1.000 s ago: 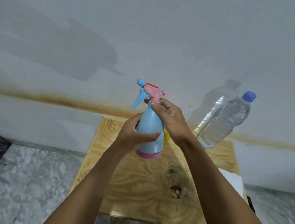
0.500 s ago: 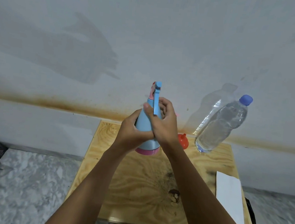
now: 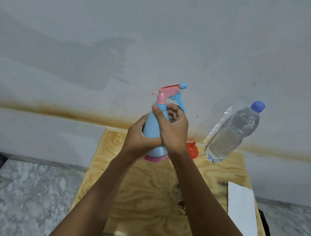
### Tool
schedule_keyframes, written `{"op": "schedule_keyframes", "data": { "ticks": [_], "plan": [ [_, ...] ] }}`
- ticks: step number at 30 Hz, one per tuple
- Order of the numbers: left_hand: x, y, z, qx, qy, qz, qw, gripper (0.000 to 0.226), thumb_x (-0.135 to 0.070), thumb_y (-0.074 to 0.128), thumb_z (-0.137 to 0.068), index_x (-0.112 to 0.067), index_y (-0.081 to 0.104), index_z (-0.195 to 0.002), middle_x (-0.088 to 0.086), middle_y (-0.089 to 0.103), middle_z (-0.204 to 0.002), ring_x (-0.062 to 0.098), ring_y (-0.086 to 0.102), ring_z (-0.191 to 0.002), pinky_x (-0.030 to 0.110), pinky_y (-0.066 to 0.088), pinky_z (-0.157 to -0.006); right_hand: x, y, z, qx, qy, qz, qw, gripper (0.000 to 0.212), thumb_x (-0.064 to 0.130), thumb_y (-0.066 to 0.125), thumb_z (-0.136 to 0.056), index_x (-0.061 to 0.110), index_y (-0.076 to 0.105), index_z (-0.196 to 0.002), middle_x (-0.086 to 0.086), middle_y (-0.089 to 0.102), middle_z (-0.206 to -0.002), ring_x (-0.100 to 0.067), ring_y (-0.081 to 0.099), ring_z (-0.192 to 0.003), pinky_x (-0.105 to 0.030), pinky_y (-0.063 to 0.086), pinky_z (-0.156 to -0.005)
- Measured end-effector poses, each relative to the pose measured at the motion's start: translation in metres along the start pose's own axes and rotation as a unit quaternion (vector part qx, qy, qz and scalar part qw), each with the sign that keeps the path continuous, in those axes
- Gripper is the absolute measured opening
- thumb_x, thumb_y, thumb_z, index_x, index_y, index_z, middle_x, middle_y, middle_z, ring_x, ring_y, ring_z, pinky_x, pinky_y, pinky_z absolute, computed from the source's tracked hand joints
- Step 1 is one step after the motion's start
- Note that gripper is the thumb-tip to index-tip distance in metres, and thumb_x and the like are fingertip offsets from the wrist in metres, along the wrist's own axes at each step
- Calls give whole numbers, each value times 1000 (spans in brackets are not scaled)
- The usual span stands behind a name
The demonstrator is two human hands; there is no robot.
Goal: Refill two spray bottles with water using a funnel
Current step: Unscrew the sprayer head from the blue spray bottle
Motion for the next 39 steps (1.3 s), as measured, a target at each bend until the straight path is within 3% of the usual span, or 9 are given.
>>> {"op": "schedule_keyframes", "data": {
  "ticks": [5,8,13,17,21,26,30,33,39],
  "plan": [
    [0,-3,0,-20,8,-3,1000,65,-27,88,-65,-24,60,-123,-7,70,-107,11,70,-98,27,61,-74,-1,1,0,48,10,-3,999,34,42,64,-94,17,69,-117,1,71,-109,-18,68,-101,-44,59,-89],
    [0,-2,0,-25,13,-13,1000,65,-22,87,-69,-25,57,-126,-8,68,-107,8,68,-98,26,60,-75,0,4,1,35,1,13,999,43,46,69,-89,22,62,-124,4,67,-117,-14,66,-106,-37,59,-91],
    [0,-3,3,-29,19,5,999,68,-28,84,-66,-24,58,-128,-6,69,-109,12,69,-100,33,62,-78,3,1,-1,17,4,7,1000,35,43,75,-86,20,67,-111,5,71,-106,-14,68,-101,-41,58,-91],
    [0,-5,4,-23,29,-8,999,68,-28,87,-72,-28,54,-131,-11,66,-113,10,67,-105,31,61,-82,6,-2,-1,88,-17,12,996,30,38,65,-95,18,69,-117,3,73,-108,-13,69,-101,-41,59,-89],
    [-4,-3,5,-14,42,-20,999,67,-23,85,-77,-29,50,-134,-21,64,-110,1,64,-104,21,58,-79,8,-2,-3,53,-35,47,997,44,45,75,-84,23,60,-120,7,68,-113,-10,66,-104,-34,59,-90],
    [-2,-3,6,-16,46,-16,999,68,-28,84,-77,-31,48,-135,-14,63,-115,9,65,-107,30,60,-82,7,-4,-4,91,-39,50,994,25,43,64,-94,25,71,-110,7,72,-105,-14,68,-101,-50,54,-96],
    [-5,-2,8,-11,55,-21,998,65,-25,82,-80,-33,48,-134,-18,63,-114,8,65,-108,31,60,-84,7,-2,-4,75,-30,34,996,44,46,74,-86,22,61,-120,3,68,-112,-14,67,-103,-39,58,-92],
    [-2,-2,9,-8,52,-14,999,64,-27,81,-81,-29,49,-137,-11,64,-120,13,65,-110,36,60,-87,11,-7,-7,65,-23,19,997,34,36,77,-85,16,63,-108,1,70,-102,-11,69,-94,-32,59,-87],
    [-1,-5,13,-33,33,-12,999,66,-24,82,-79,-33,46,-133,-14,63,-112,-1,64,-101,15,55,-75,11,-8,-6,124,-14,14,992,43,40,71,-89,16,64,-125,1,72,-112,-9,69,-102,-30,58,-88]
  ]
}}
Point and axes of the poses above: each hand's wrist, its own z-axis away from the middle knuckle, its own y-axis out of the palm, x = y × z, the point moved 4 cm from there along -z, towards the middle knuckle
